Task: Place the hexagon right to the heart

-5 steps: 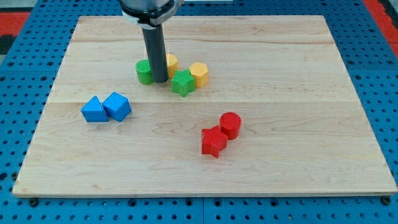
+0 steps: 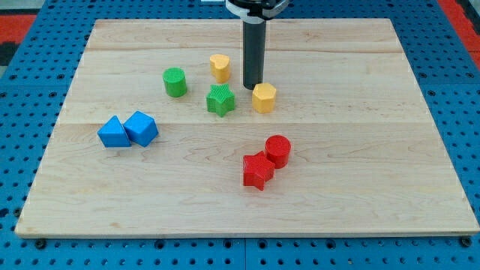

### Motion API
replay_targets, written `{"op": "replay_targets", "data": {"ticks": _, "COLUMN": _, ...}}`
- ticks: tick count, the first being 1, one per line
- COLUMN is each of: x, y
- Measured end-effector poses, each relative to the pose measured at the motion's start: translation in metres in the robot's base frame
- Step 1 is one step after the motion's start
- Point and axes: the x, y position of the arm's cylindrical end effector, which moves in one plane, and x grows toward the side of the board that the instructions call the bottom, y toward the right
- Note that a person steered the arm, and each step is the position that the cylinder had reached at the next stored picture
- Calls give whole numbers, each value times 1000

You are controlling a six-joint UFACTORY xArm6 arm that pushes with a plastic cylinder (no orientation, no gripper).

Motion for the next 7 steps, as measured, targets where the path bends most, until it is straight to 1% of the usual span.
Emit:
{"op": "replay_targets", "data": {"ticks": 1, "x": 20, "y": 7}}
{"op": "replay_targets", "data": {"ticks": 2, "x": 38, "y": 1}}
{"op": "replay_targets", "data": {"ticks": 3, "x": 65, "y": -14}}
{"op": "replay_targets", "data": {"ticks": 4, "x": 94, "y": -12}}
{"op": "replay_targets", "data": {"ticks": 5, "x": 81, "y": 31}}
{"op": "replay_targets", "data": {"ticks": 6, "x": 52, "y": 49}}
{"op": "replay_targets", "data": {"ticks": 7, "x": 24, "y": 49}}
